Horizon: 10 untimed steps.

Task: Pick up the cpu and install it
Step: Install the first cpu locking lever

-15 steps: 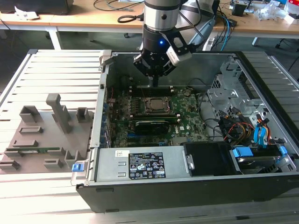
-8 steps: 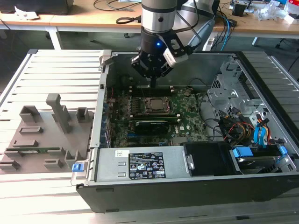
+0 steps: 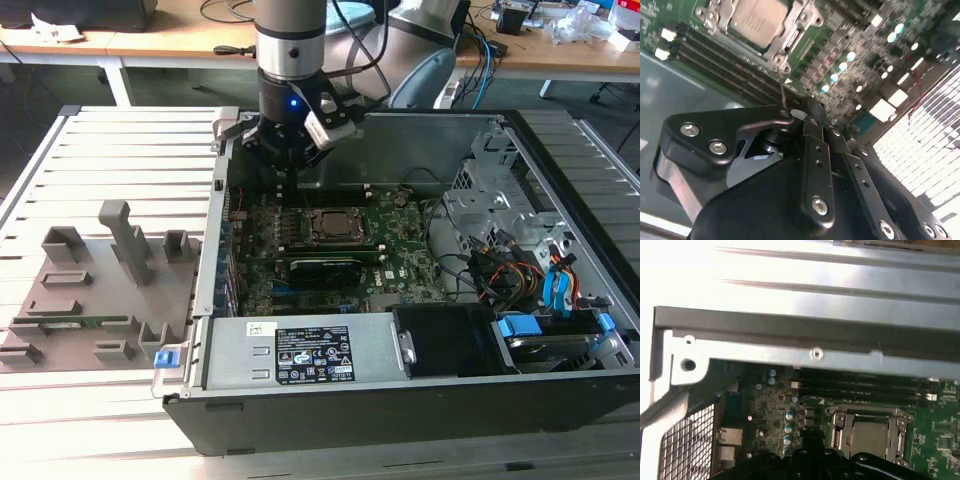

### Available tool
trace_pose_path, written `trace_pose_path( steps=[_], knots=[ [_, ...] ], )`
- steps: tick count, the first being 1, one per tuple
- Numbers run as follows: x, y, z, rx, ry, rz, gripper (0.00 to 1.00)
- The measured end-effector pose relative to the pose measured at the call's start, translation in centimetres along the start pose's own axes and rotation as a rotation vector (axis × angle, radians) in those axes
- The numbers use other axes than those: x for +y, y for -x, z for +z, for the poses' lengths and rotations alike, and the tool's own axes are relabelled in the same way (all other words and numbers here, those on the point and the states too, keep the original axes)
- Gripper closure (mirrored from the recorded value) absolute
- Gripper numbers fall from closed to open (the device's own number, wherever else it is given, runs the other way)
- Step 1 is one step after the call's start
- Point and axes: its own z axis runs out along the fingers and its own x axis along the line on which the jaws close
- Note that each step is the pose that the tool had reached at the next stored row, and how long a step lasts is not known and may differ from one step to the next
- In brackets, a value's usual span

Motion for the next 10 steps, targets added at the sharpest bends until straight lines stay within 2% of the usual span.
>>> trace_pose_path(
  steps=[1,10],
  knots=[
    [0.52,0.7,0.17,-0.0002,0.001,0.0,0.89],
    [0.28,3.58,0.21,0.0011,0.001,0.0,0.89]
  ],
)
